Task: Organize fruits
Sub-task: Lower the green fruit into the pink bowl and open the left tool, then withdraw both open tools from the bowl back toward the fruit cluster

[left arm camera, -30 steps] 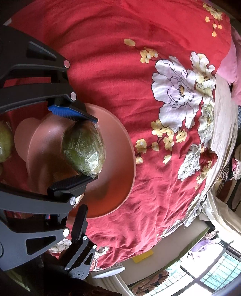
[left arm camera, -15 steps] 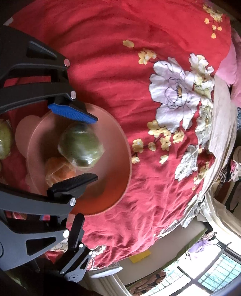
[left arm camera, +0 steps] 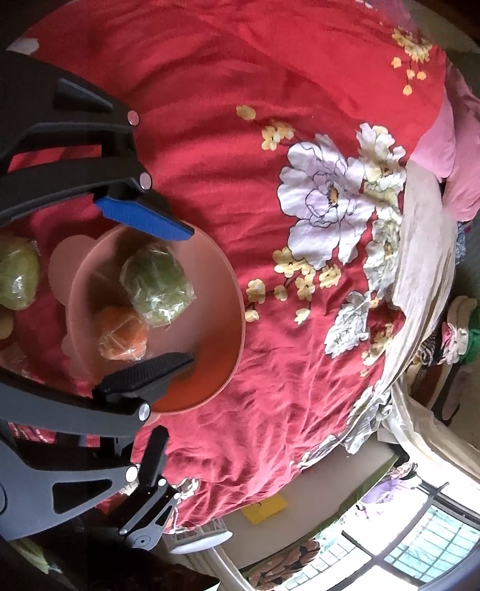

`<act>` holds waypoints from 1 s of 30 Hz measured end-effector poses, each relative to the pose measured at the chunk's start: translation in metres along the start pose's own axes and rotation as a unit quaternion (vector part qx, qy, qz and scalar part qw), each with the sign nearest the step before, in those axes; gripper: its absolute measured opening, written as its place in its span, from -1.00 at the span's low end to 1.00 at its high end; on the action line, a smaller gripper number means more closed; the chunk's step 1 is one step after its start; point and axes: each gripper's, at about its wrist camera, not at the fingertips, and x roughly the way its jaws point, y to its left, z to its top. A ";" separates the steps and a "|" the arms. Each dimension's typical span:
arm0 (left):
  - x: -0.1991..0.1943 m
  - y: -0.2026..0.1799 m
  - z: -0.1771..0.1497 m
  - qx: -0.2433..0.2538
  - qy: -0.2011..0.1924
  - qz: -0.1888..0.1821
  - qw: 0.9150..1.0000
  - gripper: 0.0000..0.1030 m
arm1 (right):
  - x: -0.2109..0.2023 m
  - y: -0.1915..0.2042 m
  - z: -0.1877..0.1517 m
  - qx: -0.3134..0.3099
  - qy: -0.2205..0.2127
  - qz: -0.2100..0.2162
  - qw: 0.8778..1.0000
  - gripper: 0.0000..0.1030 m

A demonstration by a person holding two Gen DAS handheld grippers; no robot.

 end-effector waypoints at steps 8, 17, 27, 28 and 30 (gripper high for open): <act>-0.027 0.000 -0.013 -0.005 -0.034 0.016 0.999 0.37 | -0.013 -0.005 -0.003 0.015 -0.019 0.001 1.000 0.40; -0.062 0.010 -0.036 -0.021 -0.071 0.031 0.997 0.60 | -0.028 0.001 -0.007 0.015 -0.045 0.010 0.999 0.60; -0.091 0.024 -0.060 -0.038 -0.094 0.057 0.993 0.78 | -0.040 0.011 -0.011 0.016 -0.060 0.020 0.998 0.72; -0.093 0.025 -0.062 -0.040 -0.096 0.058 0.993 0.79 | -0.041 0.012 -0.011 0.014 -0.061 0.017 0.998 0.72; -0.097 0.026 -0.065 -0.042 -0.099 0.061 0.992 0.81 | -0.042 0.014 -0.012 0.014 -0.062 0.018 0.998 0.73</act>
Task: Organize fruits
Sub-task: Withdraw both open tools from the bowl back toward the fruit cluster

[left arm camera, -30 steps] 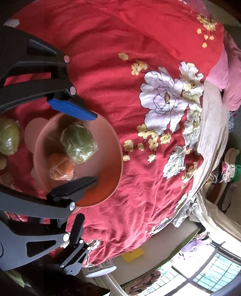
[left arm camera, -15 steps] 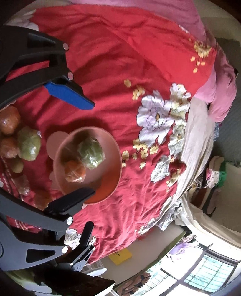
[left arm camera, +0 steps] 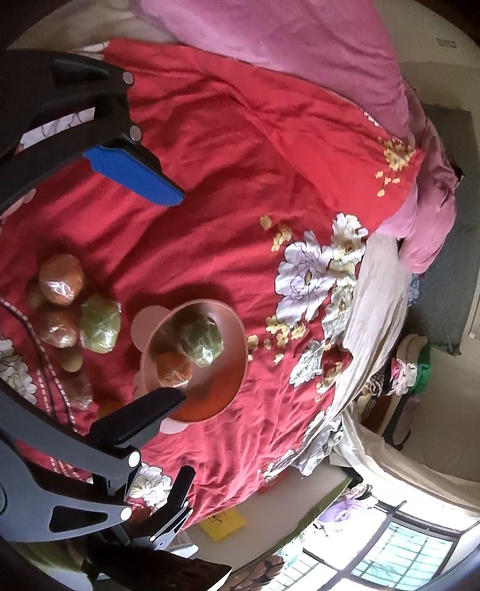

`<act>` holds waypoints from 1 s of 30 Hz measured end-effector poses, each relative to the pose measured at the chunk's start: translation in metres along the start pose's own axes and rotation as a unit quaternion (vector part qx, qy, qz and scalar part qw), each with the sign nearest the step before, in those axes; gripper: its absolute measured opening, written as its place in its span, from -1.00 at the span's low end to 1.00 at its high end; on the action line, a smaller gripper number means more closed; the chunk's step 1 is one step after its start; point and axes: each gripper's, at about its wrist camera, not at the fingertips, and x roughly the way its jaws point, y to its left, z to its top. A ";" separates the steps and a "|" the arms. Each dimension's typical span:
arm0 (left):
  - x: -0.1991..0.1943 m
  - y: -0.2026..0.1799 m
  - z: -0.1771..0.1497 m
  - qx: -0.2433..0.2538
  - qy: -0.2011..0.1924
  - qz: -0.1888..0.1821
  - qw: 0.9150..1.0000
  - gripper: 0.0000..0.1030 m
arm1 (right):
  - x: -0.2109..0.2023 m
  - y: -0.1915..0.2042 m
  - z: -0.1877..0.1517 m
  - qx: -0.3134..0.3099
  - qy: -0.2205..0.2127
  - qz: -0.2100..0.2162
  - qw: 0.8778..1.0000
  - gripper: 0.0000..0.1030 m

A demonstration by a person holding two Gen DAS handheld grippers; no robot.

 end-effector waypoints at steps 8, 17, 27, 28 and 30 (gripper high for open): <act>-0.010 0.007 -0.014 -0.003 0.000 0.015 1.000 0.81 | -0.006 0.015 -0.008 -0.009 -0.002 0.007 1.000 0.78; -0.020 0.015 -0.032 0.002 0.000 0.030 1.000 0.81 | -0.012 0.033 -0.017 -0.016 -0.003 0.016 1.000 0.79; -0.014 0.019 -0.052 0.025 0.020 0.042 0.999 0.81 | -0.002 0.046 -0.030 -0.025 0.016 0.018 0.999 0.80; -0.013 0.019 -0.054 0.026 0.021 0.043 0.999 0.81 | -0.002 0.046 -0.031 -0.022 0.017 0.019 0.999 0.80; -0.013 0.021 -0.058 0.026 0.024 0.046 0.998 0.81 | -0.002 0.046 -0.034 -0.019 0.019 0.019 0.999 0.80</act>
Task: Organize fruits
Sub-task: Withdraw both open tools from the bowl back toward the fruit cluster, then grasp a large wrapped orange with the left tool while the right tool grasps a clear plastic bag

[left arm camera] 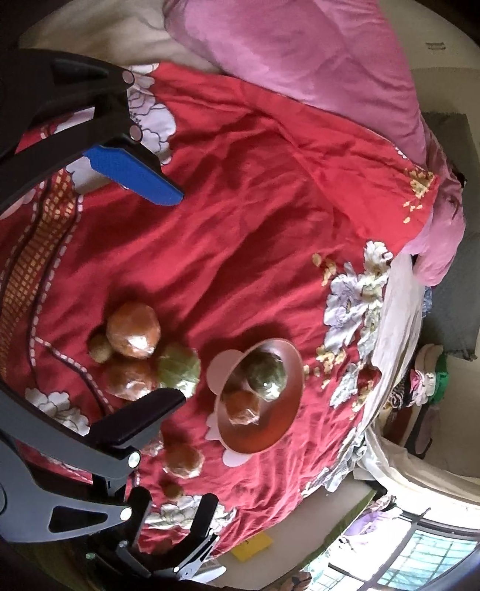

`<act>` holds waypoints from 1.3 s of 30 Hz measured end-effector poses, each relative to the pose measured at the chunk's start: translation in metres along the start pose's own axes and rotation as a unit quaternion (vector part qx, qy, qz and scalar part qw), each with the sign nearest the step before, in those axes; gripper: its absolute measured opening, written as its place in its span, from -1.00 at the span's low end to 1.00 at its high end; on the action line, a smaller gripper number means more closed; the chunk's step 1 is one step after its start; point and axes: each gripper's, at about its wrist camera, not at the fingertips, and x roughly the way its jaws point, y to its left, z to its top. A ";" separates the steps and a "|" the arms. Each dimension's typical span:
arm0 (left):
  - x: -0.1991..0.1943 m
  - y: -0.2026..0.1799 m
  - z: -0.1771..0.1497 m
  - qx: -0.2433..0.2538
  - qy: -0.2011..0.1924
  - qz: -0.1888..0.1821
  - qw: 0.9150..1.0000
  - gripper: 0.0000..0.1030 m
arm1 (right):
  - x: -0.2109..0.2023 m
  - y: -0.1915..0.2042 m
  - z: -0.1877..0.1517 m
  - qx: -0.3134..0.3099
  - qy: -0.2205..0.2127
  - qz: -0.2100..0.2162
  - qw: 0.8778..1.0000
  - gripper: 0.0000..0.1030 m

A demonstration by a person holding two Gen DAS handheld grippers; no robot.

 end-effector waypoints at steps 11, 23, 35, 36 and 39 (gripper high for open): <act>0.007 0.001 -0.021 0.010 0.022 0.001 1.000 0.81 | 0.004 0.006 -0.011 0.003 0.014 0.003 1.000 0.80; 0.008 0.001 -0.032 0.023 0.033 0.000 0.999 0.81 | 0.009 0.015 -0.025 0.003 0.031 0.007 0.999 0.80; 0.014 -0.006 -0.038 0.039 0.042 -0.017 0.998 0.58 | 0.021 0.016 -0.040 0.017 0.060 -0.003 0.998 0.78; 0.014 -0.006 -0.038 0.040 0.042 -0.018 0.998 0.53 | 0.022 0.016 -0.041 0.018 0.062 -0.005 0.998 0.77; 0.016 -0.006 -0.038 0.039 0.044 -0.024 0.998 0.42 | 0.026 0.015 -0.042 0.021 0.067 -0.010 0.997 0.51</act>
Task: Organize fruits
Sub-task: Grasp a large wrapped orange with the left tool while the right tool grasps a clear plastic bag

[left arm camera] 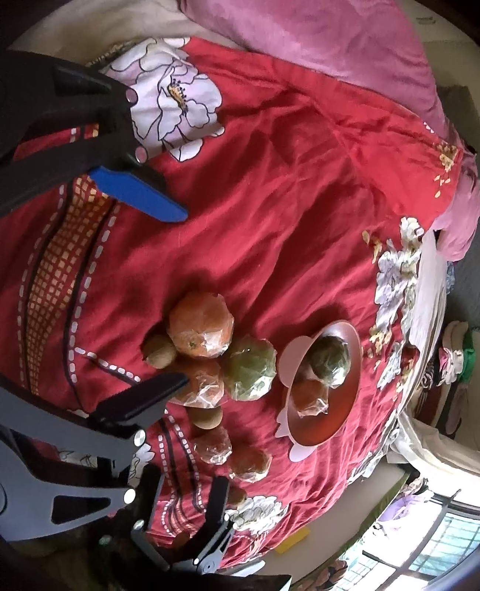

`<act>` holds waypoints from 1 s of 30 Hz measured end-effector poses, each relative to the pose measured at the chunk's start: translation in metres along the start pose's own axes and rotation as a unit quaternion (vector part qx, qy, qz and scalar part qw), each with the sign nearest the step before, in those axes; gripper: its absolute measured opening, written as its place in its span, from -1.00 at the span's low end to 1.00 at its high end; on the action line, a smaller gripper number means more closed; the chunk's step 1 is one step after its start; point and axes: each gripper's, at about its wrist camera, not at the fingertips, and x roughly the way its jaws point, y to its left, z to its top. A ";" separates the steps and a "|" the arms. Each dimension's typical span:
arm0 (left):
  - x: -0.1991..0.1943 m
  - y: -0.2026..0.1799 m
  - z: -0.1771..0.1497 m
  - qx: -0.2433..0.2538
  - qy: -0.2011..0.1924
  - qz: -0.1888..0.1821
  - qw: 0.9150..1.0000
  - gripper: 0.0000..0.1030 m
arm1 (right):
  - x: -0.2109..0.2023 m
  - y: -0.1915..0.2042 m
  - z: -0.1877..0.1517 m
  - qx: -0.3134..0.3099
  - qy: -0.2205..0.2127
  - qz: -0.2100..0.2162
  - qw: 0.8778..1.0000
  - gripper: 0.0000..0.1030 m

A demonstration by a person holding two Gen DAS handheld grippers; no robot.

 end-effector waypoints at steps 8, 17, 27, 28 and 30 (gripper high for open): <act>0.006 -0.001 0.003 0.005 0.001 -0.013 1.000 0.08 | 0.009 -0.006 0.000 0.019 0.002 -0.012 1.000 0.13; 0.017 -0.009 0.013 0.027 0.005 -0.021 0.999 -0.07 | 0.014 -0.008 0.003 0.030 -0.001 -0.013 0.999 0.00; 0.034 -0.003 0.017 0.031 0.019 -0.049 0.998 -0.07 | 0.022 -0.007 0.006 0.031 -0.006 -0.024 0.999 -0.12; 0.036 -0.003 0.017 0.030 0.020 -0.051 0.998 -0.07 | 0.022 -0.007 0.007 0.031 -0.007 -0.025 0.999 -0.12; 0.037 -0.004 0.017 0.034 0.020 -0.051 0.998 -0.07 | 0.025 -0.006 0.008 0.027 -0.007 -0.029 0.999 -0.14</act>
